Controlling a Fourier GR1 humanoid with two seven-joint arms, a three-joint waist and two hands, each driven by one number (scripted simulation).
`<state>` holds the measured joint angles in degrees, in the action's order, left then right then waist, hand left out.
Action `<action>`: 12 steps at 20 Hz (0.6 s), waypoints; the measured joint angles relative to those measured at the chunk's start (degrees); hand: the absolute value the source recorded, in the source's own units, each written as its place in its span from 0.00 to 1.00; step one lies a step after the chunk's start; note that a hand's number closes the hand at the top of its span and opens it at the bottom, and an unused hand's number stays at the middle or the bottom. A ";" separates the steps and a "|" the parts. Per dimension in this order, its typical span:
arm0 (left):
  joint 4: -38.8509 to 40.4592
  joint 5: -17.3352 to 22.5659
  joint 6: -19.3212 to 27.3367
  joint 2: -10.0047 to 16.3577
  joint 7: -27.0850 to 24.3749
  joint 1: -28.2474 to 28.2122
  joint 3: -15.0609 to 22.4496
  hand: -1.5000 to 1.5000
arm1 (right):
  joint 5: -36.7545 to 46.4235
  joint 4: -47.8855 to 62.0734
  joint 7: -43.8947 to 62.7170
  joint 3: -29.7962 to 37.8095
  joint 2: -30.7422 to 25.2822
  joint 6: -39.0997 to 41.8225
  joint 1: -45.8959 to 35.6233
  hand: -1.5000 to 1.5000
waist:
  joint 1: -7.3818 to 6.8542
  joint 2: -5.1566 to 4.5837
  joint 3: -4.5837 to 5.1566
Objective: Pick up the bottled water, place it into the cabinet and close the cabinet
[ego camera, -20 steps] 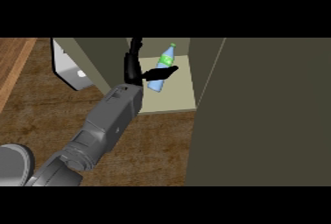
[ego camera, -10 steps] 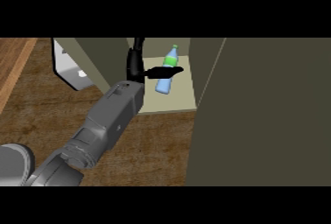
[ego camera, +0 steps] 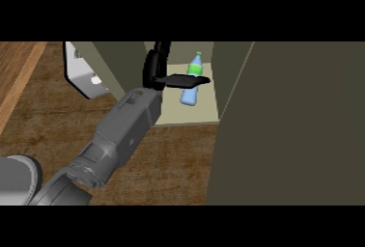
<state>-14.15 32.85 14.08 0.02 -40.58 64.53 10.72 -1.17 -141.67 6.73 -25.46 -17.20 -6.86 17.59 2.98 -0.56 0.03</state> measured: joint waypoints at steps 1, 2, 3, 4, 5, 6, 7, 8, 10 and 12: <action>-1.30 0.52 -1.03 -0.01 0.27 -1.16 0.47 0.00 | 0.12 -0.12 -0.70 -0.45 -0.05 0.07 1.09 0.00 | -0.19 0.18 -0.01; -2.47 0.80 -1.81 -0.02 0.65 -1.99 0.61 0.00 | 0.23 -0.38 -0.48 -0.45 -0.09 -0.10 1.51 0.00 | -0.58 0.32 -0.01; -4.05 1.29 -1.92 -0.01 1.46 -2.49 1.12 0.00 | 0.43 -0.53 0.23 -0.97 0.17 -0.54 1.24 0.00 | -0.86 0.43 -0.01; -6.25 2.22 -1.65 -0.01 2.15 -3.69 2.11 0.00 | 0.56 -0.45 0.18 -1.29 0.26 -0.60 1.42 0.00 | -1.04 0.55 -0.01; -7.50 2.34 -1.98 -0.02 2.69 -4.22 2.31 0.00 | 0.75 -0.59 1.57 -1.92 0.71 -1.23 0.31 0.00 | -1.43 0.61 0.00; -9.61 2.90 -2.02 -0.02 2.84 -6.12 3.48 0.00 | 0.84 -0.50 1.87 -1.76 0.79 -1.31 -0.18 0.00 | -1.67 0.69 0.00; -11.96 3.36 -1.68 -0.02 3.30 -7.66 4.48 0.00 | 0.92 -0.63 2.48 -2.03 0.78 -1.52 -0.32 0.00 | -1.92 0.80 0.00; -14.47 4.08 -0.91 -0.01 3.69 -9.59 5.99 1.00 | 0.97 -0.66 2.09 -2.30 0.62 -1.46 0.24 0.00 | -1.98 0.89 0.00; -19.53 4.13 0.00 -0.02 5.49 -12.36 7.61 1.00 | 1.04 -0.75 2.34 -2.25 0.29 -1.40 0.41 0.00 | -2.50 1.01 -0.01; -25.20 3.87 1.19 0.10 7.45 -15.85 9.08 1.00 | 1.14 -0.81 2.73 -2.08 0.01 -1.62 0.03 0.00 | -3.26 1.23 -0.02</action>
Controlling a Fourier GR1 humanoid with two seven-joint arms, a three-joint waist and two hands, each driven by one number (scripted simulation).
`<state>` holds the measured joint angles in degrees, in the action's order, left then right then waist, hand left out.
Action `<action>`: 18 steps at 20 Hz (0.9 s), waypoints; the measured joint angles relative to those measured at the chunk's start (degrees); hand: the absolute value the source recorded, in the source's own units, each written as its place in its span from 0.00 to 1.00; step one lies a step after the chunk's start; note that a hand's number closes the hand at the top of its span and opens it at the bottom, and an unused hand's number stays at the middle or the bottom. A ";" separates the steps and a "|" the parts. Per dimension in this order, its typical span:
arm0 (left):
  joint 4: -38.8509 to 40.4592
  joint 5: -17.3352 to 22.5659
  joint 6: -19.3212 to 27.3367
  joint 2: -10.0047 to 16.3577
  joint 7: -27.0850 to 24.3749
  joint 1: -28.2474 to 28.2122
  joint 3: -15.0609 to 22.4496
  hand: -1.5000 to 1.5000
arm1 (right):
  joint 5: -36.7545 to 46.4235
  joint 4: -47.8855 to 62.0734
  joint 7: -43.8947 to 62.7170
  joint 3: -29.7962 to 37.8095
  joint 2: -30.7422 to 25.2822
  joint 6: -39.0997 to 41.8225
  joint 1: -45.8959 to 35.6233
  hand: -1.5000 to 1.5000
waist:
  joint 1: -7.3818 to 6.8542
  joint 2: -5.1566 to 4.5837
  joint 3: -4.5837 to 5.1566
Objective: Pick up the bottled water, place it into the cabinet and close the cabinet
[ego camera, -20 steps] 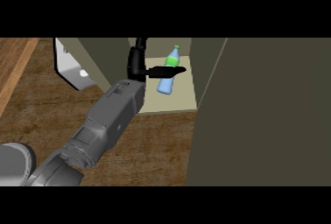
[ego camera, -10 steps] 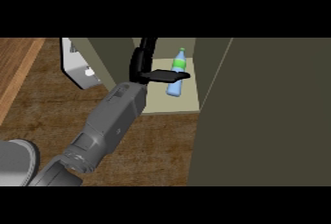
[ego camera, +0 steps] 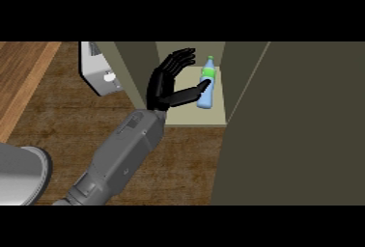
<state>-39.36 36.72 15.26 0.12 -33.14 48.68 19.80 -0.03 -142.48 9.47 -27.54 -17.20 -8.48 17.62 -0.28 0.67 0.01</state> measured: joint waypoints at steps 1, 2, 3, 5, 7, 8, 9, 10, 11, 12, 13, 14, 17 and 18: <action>-2.96 -0.14 0.40 0.53 1.15 -1.89 0.65 1.00 | 0.06 0.02 -0.06 0.32 -0.42 0.11 0.02 0.00 | -0.29 0.08 0.00; -5.68 -0.42 1.10 0.84 1.81 -3.94 1.28 1.00 | 0.11 -0.01 0.09 0.57 -0.79 0.23 -0.34 0.00 | -0.47 0.10 -0.01; -8.29 -0.68 1.48 1.34 2.53 -5.96 1.98 1.00 | 0.19 0.01 0.30 0.66 -1.41 0.60 -0.80 0.00 | -0.67 0.13 0.00; -13.19 -1.28 2.41 2.07 3.64 -10.05 3.51 1.00 | 0.36 0.00 1.21 0.10 -3.00 1.59 -1.33 1.00 | -0.86 0.17 0.00; -17.73 -1.80 2.55 3.80 4.51 -14.31 4.86 1.00 | 0.50 -0.06 2.53 -0.60 -4.89 2.85 -1.99 1.00 | -1.10 0.23 0.02; -20.31 -2.07 2.67 4.59 4.90 -16.78 5.67 1.00 | 0.52 -0.08 3.20 -0.76 -5.69 3.47 -2.19 1.00 | -1.14 0.21 0.02; -23.09 -2.39 2.80 5.43 5.25 -19.34 6.61 1.00 | 0.55 -0.01 3.71 -1.17 -6.28 4.04 -2.68 1.00 | -1.33 0.21 0.01; -25.86 -2.52 2.91 6.37 5.70 -21.80 7.23 1.00 | 0.58 0.00 4.44 -1.60 -6.77 4.42 -3.02 1.00 | -1.33 0.17 0.01; -28.76 -3.04 3.68 6.98 5.93 -24.07 7.97 1.00 | 0.62 0.11 5.34 -2.48 -6.87 4.74 -3.61 1.00 | -1.32 0.11 0.01; -31.59 -3.24 4.07 8.12 6.34 -26.30 8.32 1.00 | 0.65 0.07 5.84 -3.81 -6.97 4.93 -3.43 1.00 | -1.21 0.09 0.00; -34.63 -3.21 4.45 9.42 7.44 -27.90 8.33 1.00 | 0.69 0.01 7.33 -4.94 -6.66 4.73 -4.13 1.00 | -1.16 0.03 0.00; -37.95 -3.45 4.85 10.72 7.97 -30.25 8.72 1.00 | 0.70 0.06 7.89 -5.97 -6.41 4.78 -4.37 1.00 | -1.17 -0.01 -0.02; -45.96 -4.46 5.56 13.86 8.06 -36.91 9.51 1.00 | 1.00 0.52 10.88 -9.65 -4.26 4.03 -6.04 1.00 | -1.05 -0.24 -0.06; -48.89 -4.85 6.38 14.67 8.82 -38.68 9.85 1.00 | 1.10 0.47 11.91 -10.71 -3.83 3.88 -6.62 1.00 | -0.94 -0.31 -0.08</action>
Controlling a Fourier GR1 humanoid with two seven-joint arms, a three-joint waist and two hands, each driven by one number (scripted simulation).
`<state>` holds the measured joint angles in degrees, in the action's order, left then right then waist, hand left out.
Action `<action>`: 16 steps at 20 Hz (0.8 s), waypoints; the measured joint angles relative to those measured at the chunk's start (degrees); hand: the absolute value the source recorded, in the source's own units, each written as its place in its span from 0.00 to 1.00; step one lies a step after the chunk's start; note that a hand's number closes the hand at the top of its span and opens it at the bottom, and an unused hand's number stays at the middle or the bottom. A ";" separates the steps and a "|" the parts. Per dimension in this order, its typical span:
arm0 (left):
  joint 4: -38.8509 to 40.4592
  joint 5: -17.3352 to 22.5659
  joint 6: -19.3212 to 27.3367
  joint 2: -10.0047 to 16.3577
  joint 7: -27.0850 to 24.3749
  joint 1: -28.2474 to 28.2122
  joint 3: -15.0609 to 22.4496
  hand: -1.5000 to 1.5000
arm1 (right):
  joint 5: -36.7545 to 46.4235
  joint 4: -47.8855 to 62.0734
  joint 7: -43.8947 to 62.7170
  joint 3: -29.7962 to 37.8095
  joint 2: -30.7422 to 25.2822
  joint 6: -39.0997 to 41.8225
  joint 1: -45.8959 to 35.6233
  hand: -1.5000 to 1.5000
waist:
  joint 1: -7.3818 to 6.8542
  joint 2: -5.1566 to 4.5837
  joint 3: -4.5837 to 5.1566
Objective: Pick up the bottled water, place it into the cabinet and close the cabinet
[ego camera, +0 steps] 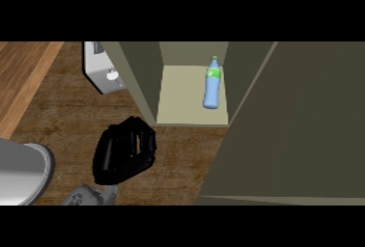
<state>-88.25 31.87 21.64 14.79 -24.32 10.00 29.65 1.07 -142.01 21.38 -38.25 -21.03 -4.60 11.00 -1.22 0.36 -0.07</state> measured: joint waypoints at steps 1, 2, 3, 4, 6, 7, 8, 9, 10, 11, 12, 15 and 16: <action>-1.90 -0.04 -0.46 1.15 -0.27 -2.12 -0.06 1.00 | 0.08 -0.06 1.59 -1.03 0.65 -0.35 -0.95 1.00 | 0.08 -0.06 0.00; -3.19 -0.13 -0.85 1.92 -0.84 -3.98 -0.27 1.00 | 0.53 0.21 3.09 -2.05 1.63 -0.92 -2.06 1.00 | 0.17 -0.12 0.00; -4.04 -0.24 -1.12 2.41 -1.42 -5.67 -0.48 1.00 | 1.05 0.40 4.26 -3.00 2.44 -1.45 -2.88 1.00 | 0.31 -0.16 0.01; -5.72 -0.26 -1.39 3.48 -1.65 -7.60 -0.63 1.00 | 1.67 0.69 5.13 -3.86 3.12 -1.98 -3.57 1.00 | 0.32 -0.13 0.02; -8.29 0.15 -2.17 5.17 -1.80 -10.37 -1.58 1.00 | 2.40 1.29 8.08 -4.91 5.05 -2.21 -6.68 1.00 | 0.28 -0.14 0.06; -9.44 0.28 -2.28 5.70 -1.80 -11.43 -2.00 1.00 | 3.10 1.80 9.14 -5.76 6.19 -2.47 -7.96 1.00 | 0.30 -0.11 0.09; -10.37 0.32 -2.36 6.16 -1.81 -12.35 -2.33 1.00 | 3.86 2.82 10.00 -7.01 7.82 -2.58 -9.68 1.00 | 0.25 -0.11 0.11; -11.59 0.99 -2.94 7.14 -1.66 -13.41 -3.29 1.00 | 4.53 3.23 11.16 -8.16 8.97 -2.46 -11.10 1.00 | 0.19 -0.10 0.13; -12.90 1.37 -3.51 7.96 -1.76 -14.88 -3.72 1.00 | 5.56 4.19 11.88 -9.47 10.48 -2.78 -12.22 1.00 | 0.14 -0.04 0.15; -13.32 1.70 -4.25 8.50 -2.58 -16.32 -4.43 1.00 | 6.59 5.09 13.10 -10.53 12.14 -2.99 -13.71 1.00 | 0.13 -0.04 0.16; -13.54 1.91 -4.97 8.71 -3.63 -17.76 -4.87 1.00 | 7.09 6.48 13.39 -11.72 13.67 -3.03 -14.82 1.00 | 0.09 -0.05 0.17; -14.31 3.62 -7.27 10.54 -3.89 -19.39 -7.51 1.00 | 9.19 7.18 15.07 -12.93 12.38 -3.70 -19.31 1.00 | -0.12 -0.08 0.23; -14.40 4.20 -8.18 11.08 -4.09 -20.10 -8.20 1.00 | 9.96 7.34 15.46 -13.15 11.78 -4.28 -20.99 1.00 | -0.21 -0.09 0.25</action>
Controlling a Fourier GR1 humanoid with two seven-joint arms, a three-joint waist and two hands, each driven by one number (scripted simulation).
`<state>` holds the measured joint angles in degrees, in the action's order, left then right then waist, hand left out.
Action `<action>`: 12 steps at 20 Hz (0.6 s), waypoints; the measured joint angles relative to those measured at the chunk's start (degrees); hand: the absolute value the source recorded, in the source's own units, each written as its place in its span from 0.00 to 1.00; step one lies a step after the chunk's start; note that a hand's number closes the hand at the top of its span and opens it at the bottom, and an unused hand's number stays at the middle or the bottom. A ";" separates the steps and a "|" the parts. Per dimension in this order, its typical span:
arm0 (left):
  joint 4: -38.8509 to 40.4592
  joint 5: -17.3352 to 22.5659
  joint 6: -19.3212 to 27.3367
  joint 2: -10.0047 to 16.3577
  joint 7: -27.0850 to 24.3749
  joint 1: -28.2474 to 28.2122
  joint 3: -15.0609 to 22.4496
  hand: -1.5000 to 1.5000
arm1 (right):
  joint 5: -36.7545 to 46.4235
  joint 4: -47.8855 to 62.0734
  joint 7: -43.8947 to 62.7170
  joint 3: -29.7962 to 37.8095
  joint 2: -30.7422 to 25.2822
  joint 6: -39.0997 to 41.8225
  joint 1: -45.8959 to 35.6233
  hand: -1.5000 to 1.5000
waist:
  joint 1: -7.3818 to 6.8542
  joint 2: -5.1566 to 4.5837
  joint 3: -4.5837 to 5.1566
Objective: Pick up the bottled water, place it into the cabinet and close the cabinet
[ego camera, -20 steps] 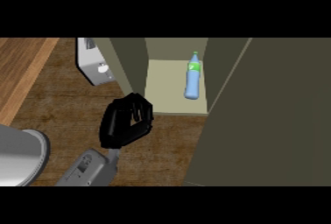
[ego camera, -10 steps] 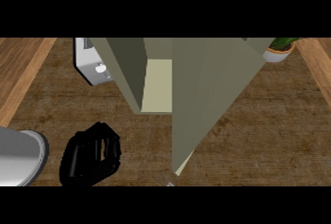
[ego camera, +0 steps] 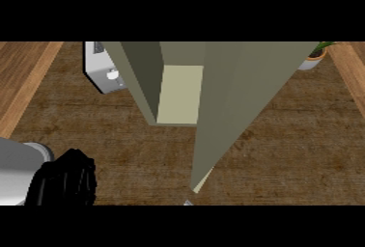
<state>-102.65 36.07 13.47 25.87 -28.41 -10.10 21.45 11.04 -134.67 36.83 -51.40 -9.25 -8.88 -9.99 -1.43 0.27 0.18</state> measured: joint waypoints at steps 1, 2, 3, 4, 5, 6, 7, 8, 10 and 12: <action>-0.22 0.29 -0.68 0.38 -0.38 -1.00 -0.49 1.00 | 0.62 0.21 0.07 -0.18 -0.38 -0.96 -1.35 1.00 | -0.04 -0.01 0.00; -0.36 0.53 -1.31 0.69 -0.65 -1.38 -0.95 1.00 | 1.00 0.42 -0.01 -0.49 -0.91 -2.01 -2.81 1.00 | -0.16 -0.04 0.01; -0.66 0.89 -2.04 1.09 -1.05 -2.34 -1.43 1.00 | 1.34 0.54 0.33 -0.81 -1.46 -3.03 -4.17 1.00 | -0.33 -0.04 0.02; -0.52 0.89 -2.46 1.28 -1.32 -2.83 -1.66 1.00 | 1.04 0.83 0.31 -0.74 -1.86 -4.13 -5.54 1.00 | -0.46 -0.10 0.02; -1.08 1.37 -2.90 1.88 -1.14 -3.38 -2.36 1.00 | 1.31 1.01 0.67 -0.88 -2.09 -5.41 -6.66 1.00 | -0.52 -0.11 0.03; -1.41 1.64 -3.69 2.47 -1.53 -4.45 -2.90 1.00 | 1.33 1.25 0.93 -0.69 -2.30 -6.45 -7.63 1.00 | -0.69 -0.12 0.03; -1.55 2.19 -4.29 3.05 -1.32 -4.55 -3.67 1.00 | 1.24 1.55 1.19 -0.67 -2.45 -7.69 -8.61 1.00 | -0.80 -0.17 0.04; -2.08 2.34 -4.82 3.42 -1.66 -5.50 -3.99 1.00 | 0.97 1.94 1.55 -0.21 -2.55 -8.63 -9.56 1.00 | -1.03 -0.19 0.04; -1.71 2.47 -5.67 3.81 -2.10 -5.97 -4.71 1.00 | -0.06 3.47 2.44 1.48 -1.94 -10.63 -11.98 1.00 | -1.15 -0.31 0.05; -2.70 3.52 -6.85 5.09 -1.70 -6.93 -6.06 1.00 | -1.11 7.18 2.67 3.52 0.28 -12.25 -14.70 1.00 | -1.45 -0.41 0.01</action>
<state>-105.35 39.59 6.62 30.96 -30.12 -17.03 15.39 9.93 -127.49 39.50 -47.88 -8.97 -21.13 -24.69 -2.88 -0.14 0.18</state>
